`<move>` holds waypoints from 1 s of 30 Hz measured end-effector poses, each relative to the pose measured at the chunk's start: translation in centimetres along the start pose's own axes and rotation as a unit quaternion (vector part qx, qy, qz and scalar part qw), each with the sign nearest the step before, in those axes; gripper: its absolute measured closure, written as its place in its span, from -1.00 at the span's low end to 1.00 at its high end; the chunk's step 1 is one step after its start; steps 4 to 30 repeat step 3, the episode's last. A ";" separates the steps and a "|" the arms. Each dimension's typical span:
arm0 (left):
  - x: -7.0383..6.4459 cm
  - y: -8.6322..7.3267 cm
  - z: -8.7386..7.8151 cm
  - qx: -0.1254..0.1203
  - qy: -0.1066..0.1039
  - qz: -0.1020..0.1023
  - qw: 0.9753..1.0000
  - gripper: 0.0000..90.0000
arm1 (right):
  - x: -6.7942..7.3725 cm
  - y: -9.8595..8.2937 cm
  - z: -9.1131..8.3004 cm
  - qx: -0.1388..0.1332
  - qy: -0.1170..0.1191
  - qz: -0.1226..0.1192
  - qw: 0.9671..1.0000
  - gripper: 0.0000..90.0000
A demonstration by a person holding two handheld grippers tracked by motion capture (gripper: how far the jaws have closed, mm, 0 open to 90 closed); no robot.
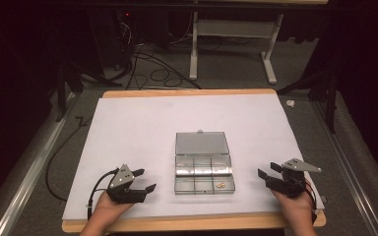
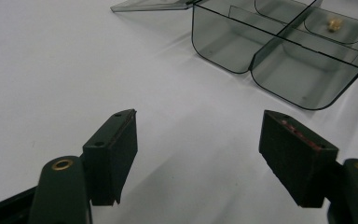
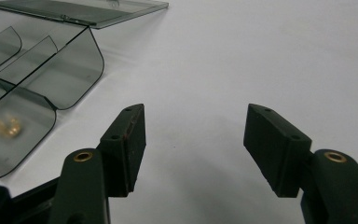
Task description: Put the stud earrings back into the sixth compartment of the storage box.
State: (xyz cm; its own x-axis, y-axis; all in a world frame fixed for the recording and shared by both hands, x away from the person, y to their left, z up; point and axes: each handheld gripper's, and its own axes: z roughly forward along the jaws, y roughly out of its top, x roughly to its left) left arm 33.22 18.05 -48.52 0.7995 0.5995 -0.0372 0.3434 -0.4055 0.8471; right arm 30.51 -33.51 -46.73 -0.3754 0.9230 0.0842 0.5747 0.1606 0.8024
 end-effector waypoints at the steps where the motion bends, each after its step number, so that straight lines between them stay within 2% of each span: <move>1: 0.0 0.0 0.0 -0.002 -0.001 -0.001 1.000 -0.36 | 0.0 0.0 0.0 0.002 -0.001 -0.002 1.000 -0.10; 30: 0.0 0.0 0.0 -0.003 -0.002 0.001 1.000 -0.36 | 0.1 0.1 0.1 0.004 -0.001 0.003 1.000 -0.09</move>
